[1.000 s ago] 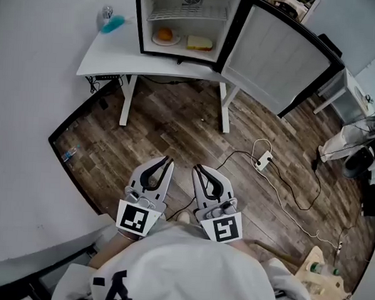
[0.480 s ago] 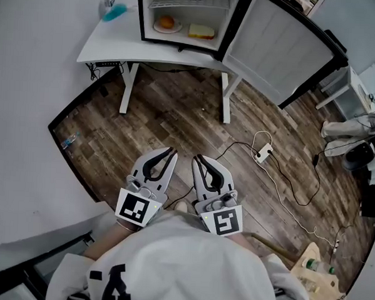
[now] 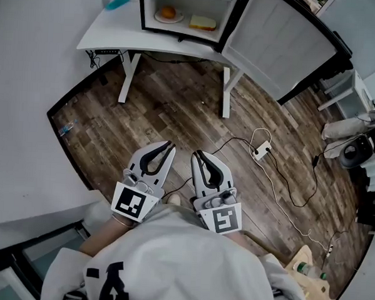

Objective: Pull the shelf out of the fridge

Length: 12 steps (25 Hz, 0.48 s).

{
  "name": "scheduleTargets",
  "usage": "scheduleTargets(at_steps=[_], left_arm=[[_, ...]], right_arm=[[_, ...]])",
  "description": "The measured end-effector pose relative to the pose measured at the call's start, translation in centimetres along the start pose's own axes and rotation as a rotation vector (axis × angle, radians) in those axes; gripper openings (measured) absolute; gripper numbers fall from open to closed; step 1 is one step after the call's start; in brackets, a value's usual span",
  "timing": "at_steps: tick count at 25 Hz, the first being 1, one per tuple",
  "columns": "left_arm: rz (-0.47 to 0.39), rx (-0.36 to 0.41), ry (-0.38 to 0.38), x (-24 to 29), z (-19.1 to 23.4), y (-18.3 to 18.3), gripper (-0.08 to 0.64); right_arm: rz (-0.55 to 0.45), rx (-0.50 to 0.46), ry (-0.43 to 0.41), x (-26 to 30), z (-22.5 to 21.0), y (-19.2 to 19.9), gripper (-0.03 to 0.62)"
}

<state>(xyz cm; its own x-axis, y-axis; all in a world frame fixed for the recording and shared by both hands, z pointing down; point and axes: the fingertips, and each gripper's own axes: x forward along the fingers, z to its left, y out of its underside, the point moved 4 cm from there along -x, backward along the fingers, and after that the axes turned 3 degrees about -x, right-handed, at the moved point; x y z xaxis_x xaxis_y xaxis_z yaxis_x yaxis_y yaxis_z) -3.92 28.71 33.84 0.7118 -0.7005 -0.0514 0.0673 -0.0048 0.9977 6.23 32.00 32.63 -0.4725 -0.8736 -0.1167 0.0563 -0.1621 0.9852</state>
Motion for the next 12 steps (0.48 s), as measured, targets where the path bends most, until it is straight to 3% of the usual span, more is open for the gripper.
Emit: scheduleTargets(at_steps=[6, 12], left_arm=[[0.031, -0.01, -0.051, -0.7, -1.2, 1.2, 0.034], [0.038, -0.029, -0.05, -0.2, -1.0, 1.4, 0.034]], right_arm=[[-0.014, 0.047, -0.025, -1.1, -0.7, 0.6, 0.044], [-0.009, 0.059, -0.036, -0.4, -0.9, 0.8, 0.044]])
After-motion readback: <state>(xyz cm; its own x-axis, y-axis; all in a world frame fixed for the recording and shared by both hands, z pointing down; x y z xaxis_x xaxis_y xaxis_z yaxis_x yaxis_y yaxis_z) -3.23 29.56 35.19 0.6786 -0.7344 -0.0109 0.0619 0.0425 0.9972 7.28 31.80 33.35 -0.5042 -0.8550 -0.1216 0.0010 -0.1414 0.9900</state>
